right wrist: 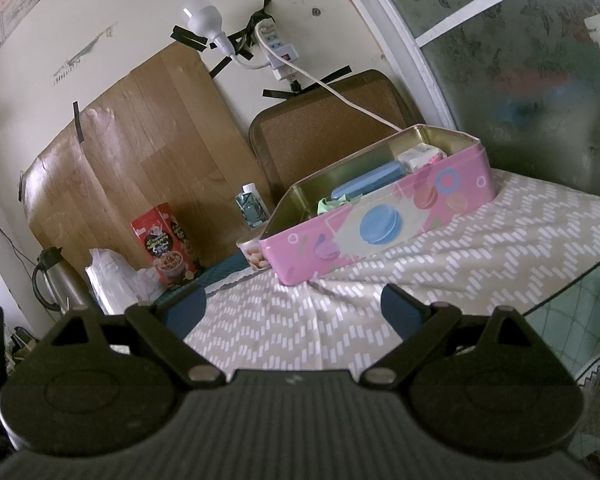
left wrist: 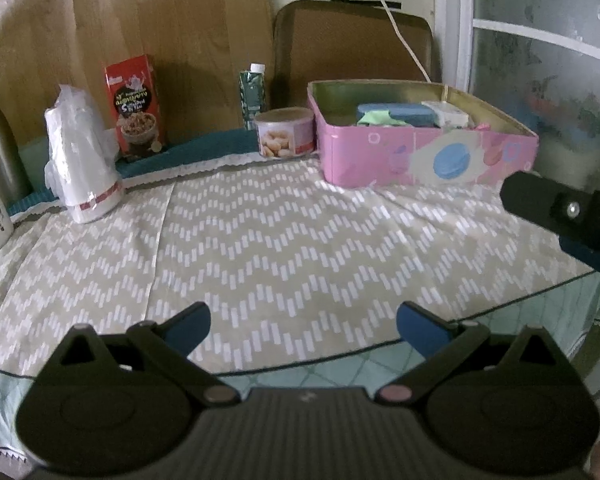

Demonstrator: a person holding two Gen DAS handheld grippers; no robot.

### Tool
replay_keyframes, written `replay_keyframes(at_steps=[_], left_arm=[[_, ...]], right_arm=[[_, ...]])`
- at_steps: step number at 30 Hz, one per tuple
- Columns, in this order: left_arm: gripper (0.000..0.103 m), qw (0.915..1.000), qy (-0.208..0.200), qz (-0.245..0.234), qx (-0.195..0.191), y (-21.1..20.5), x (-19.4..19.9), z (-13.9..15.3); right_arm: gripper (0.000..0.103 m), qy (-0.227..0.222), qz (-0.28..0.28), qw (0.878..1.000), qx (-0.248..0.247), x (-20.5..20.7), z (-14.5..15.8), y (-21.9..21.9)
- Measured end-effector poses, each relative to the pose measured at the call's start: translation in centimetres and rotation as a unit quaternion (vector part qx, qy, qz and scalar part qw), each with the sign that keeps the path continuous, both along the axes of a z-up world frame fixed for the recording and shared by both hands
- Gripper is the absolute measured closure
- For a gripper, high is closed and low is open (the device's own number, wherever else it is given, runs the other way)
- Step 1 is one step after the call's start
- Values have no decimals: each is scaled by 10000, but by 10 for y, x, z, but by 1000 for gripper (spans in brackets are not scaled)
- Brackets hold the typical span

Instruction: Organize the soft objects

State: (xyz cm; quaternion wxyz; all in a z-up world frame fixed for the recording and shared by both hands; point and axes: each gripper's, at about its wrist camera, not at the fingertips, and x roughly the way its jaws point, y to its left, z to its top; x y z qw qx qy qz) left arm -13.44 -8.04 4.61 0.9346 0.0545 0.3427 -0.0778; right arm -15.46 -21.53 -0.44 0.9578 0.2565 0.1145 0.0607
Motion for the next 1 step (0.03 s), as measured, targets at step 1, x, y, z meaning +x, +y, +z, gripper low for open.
replay_keyframes(at_steps=[1], left_arm=[[0,10000,-18,-5,-6,0,0,1]], right_arm=[[7,4,2,10000,-4,0,-1,1]])
